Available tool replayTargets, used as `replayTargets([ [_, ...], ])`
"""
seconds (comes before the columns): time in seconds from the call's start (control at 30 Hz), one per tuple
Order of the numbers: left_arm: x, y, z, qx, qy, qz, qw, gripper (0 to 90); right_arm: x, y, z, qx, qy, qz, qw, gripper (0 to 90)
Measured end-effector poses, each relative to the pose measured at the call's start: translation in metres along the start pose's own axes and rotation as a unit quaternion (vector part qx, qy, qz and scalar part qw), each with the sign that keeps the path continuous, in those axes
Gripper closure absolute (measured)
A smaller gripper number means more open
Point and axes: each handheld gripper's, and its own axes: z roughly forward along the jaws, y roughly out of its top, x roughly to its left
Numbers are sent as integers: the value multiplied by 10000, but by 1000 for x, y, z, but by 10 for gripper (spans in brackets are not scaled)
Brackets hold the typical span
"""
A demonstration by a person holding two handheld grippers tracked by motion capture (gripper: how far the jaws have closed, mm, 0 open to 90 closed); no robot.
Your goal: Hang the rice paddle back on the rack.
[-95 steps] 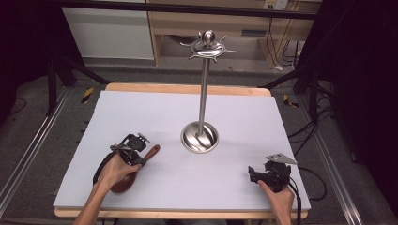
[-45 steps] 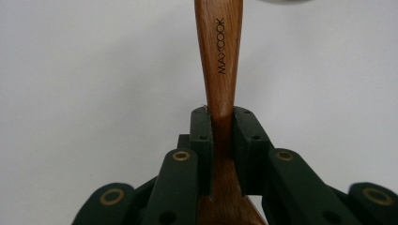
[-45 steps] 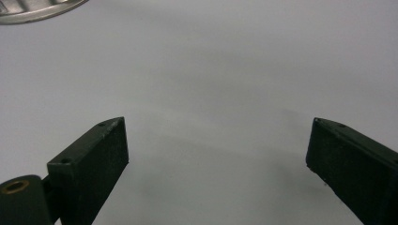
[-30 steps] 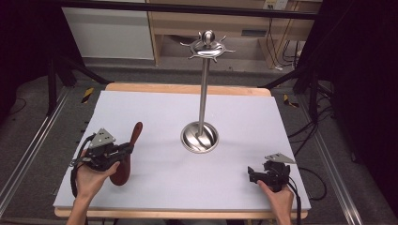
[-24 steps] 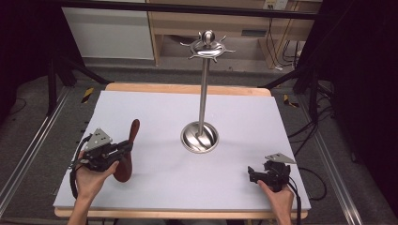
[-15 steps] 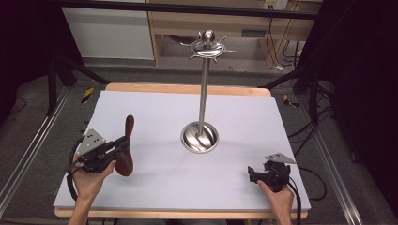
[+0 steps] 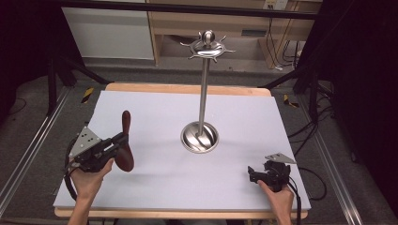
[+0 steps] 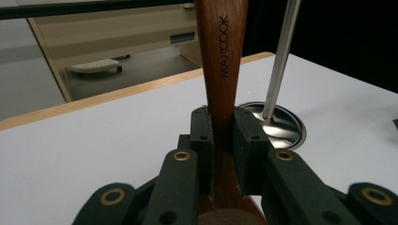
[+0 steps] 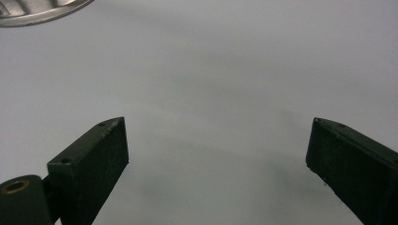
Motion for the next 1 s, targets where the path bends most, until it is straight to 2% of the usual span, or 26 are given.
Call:
replayTargets([
  [0.17,-4,12,-1,-263,-58,23,9996,789,0,0,0,-5,0,22,10000,66],
  [0.4,-9,28,1,-457,-168,11,9988,789,-1,0,-1,-24,-2,-3,10000,66],
  [1.0,-22,65,14,-670,-355,63,9971,789,0,0,-1,-24,2,-6,10000,66],
])
